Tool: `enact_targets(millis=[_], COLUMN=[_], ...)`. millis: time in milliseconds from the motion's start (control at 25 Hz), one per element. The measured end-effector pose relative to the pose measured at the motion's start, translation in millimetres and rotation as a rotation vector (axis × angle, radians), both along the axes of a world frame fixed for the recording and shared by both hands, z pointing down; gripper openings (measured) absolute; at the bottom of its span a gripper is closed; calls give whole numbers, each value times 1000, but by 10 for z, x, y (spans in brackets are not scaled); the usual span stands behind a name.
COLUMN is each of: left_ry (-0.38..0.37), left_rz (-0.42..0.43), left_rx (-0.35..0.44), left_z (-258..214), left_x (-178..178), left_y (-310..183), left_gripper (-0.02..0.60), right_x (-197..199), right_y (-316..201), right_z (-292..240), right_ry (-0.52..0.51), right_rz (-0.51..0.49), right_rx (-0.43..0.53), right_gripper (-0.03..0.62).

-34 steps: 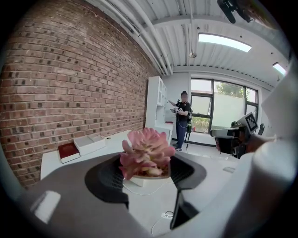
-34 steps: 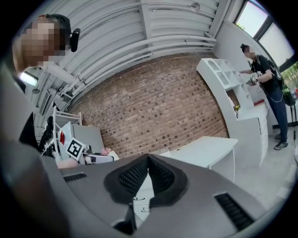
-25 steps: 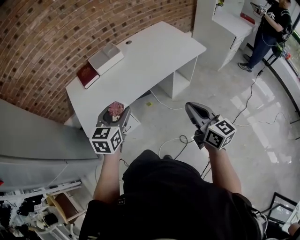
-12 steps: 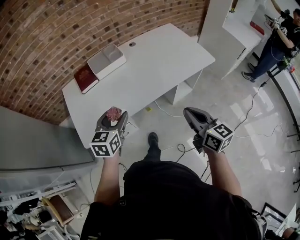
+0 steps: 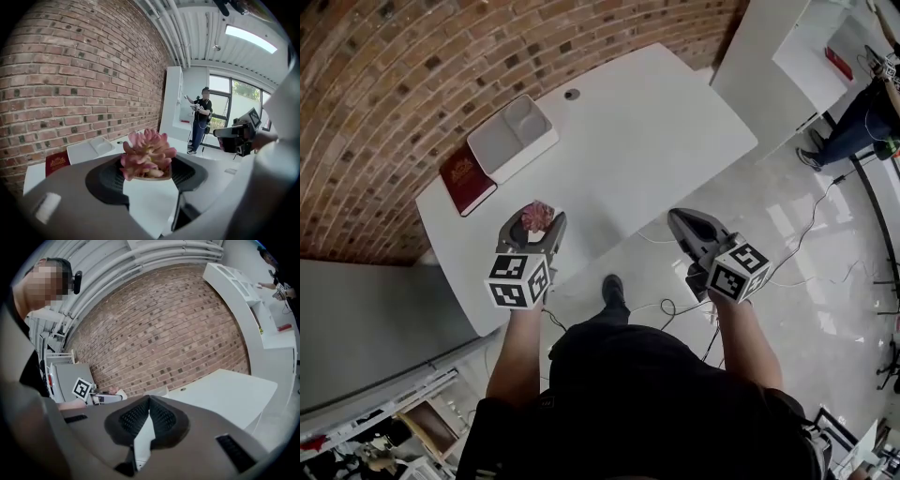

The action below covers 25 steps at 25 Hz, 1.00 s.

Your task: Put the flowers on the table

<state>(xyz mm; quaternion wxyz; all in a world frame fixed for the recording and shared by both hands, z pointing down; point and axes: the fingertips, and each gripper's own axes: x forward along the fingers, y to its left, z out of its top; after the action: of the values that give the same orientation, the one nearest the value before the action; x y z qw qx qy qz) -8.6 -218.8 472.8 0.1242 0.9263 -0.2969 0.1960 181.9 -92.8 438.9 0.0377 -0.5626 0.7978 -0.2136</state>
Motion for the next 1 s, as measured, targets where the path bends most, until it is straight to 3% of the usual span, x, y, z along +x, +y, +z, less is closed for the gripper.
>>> enact_targets(millis=[280, 600, 1000], left_ry=[20, 45, 36], left_rz=[16, -3, -131], left_rx=[5, 15, -30], left_z=[-6, -45, 82], left_x=[184, 284, 670], left_y=[-686, -937, -1335], left_gripper=[272, 272, 272], right_x=[40, 51, 398], right_y=[-735, -1121, -1890], right_z=[-153, -212, -161], right_ry=[12, 52, 45], right_rz=[-8, -69, -226], right_rx=[24, 12, 6], right_gripper=[9, 9, 9])
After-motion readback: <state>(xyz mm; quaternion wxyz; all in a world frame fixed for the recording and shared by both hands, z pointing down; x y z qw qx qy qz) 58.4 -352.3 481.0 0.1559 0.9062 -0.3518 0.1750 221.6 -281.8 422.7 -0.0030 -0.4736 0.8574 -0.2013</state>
